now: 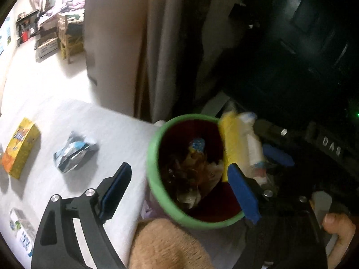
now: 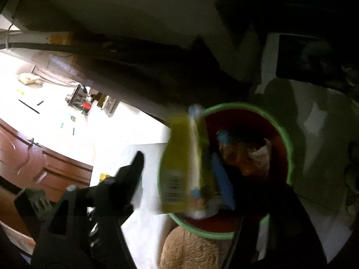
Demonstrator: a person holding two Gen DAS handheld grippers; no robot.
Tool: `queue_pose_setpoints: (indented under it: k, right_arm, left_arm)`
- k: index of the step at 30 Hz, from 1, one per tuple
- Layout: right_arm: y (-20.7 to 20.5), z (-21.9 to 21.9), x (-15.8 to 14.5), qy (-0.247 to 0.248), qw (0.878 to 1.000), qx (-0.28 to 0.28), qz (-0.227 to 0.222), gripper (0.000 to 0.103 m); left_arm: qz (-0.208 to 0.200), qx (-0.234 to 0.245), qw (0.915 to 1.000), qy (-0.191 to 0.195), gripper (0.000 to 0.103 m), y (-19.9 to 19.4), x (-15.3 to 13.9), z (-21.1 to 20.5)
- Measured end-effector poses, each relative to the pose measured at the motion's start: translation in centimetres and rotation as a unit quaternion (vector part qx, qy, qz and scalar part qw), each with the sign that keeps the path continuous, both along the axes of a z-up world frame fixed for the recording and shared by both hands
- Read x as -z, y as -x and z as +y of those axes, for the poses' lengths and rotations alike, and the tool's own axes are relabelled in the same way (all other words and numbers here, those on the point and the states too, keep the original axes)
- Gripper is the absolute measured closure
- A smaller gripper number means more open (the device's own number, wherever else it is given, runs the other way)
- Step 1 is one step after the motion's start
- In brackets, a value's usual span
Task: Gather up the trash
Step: 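Carry both items over the green bin and open both tools to drop them, then lower the left tool around the white milk carton and close it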
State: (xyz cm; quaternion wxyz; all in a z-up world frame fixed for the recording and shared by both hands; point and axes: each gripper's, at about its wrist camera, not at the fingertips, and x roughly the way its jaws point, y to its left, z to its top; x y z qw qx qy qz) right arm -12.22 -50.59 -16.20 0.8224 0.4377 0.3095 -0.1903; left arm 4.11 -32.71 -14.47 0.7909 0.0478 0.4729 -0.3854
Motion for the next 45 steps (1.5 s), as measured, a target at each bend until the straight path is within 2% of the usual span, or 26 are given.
queue_pose_setpoints:
  k: [5, 8, 13, 16, 19, 22, 26, 28, 30, 33, 37, 41, 43, 45]
  right_arm:
    - [-1.0, 0.6, 0.3, -0.002, 1.000, -0.004, 0.013, 0.040]
    - [-2.0, 1.7, -0.2, 0.012, 1.000, -0.020, 0.015, 0.039]
    - [-4.3, 5.0, -0.5, 0.018, 0.998, -0.064, 0.016, 0.035]
    - [-5.6, 7.4, -0.5, 0.023, 0.995, -0.094, 0.028, 0.035]
    - [-6.5, 8.8, -0.6, 0.030, 0.992, -0.115, 0.033, 0.035]
    - [-7.1, 10.5, -1.1, 0.041, 0.989, -0.134, 0.039, 0.033]
    - [-7.7, 13.0, -1.5, 0.061, 0.985, -0.154, 0.047, 0.033]
    - [-8.2, 14.1, -1.7, 0.071, 0.983, -0.162, 0.052, 0.031]
    - [-8.4, 14.8, -1.7, 0.075, 0.982, -0.165, 0.056, 0.029]
    - [-9.2, 16.0, -1.3, 0.080, 0.977, -0.181, 0.074, 0.029]
    - [-10.2, 17.4, -1.2, 0.090, 0.972, -0.200, 0.084, 0.030]
    - [-10.9, 18.2, -1.2, 0.093, 0.969, -0.209, 0.092, 0.029]
    - [-11.0, 18.5, -1.1, 0.094, 0.968, -0.211, 0.093, 0.029]
    - [-11.0, 18.7, -0.9, 0.094, 0.968, -0.213, 0.096, 0.029]
  left_arm:
    - [0.023, -0.027, 0.9994, 0.001, 0.020, -0.6, 0.6, 2.4]
    - [0.009, -0.044, 0.9990, 0.001, 0.020, -0.3, 0.2, 4.6]
    - [-0.023, -0.079, 0.9961, -0.032, 0.019, -0.4, -0.1, 9.2]
    - [-0.011, -0.127, 0.9910, -0.040, 0.019, -0.8, 0.9, 13.2]
    - [0.020, -0.177, 0.9828, -0.048, 0.019, -2.0, 2.5, 17.3]
    - [0.038, -0.245, 0.9669, -0.059, 0.019, -2.9, 4.3, 22.2]
    - [0.086, -0.312, 0.9455, -0.033, 0.020, -3.6, 6.4, 26.4]
    - [0.095, -0.327, 0.9397, -0.033, 0.020, -4.0, 7.2, 27.4]
    - [0.104, -0.324, 0.9397, -0.038, 0.020, -4.1, 8.1, 27.1]
    - [0.108, -0.301, 0.9462, -0.047, 0.020, -4.2, 9.2, 26.4]
    - [0.129, -0.285, 0.9488, -0.047, 0.020, -4.2, 10.7, 25.7]
    - [0.123, -0.260, 0.9547, -0.077, 0.021, -4.3, 11.5, 24.3]
    - [0.130, -0.253, 0.9565, -0.067, 0.035, -4.3, 11.8, 24.1]
    - [0.125, -0.251, 0.9578, -0.065, 0.037, -4.2, 11.6, 24.2]
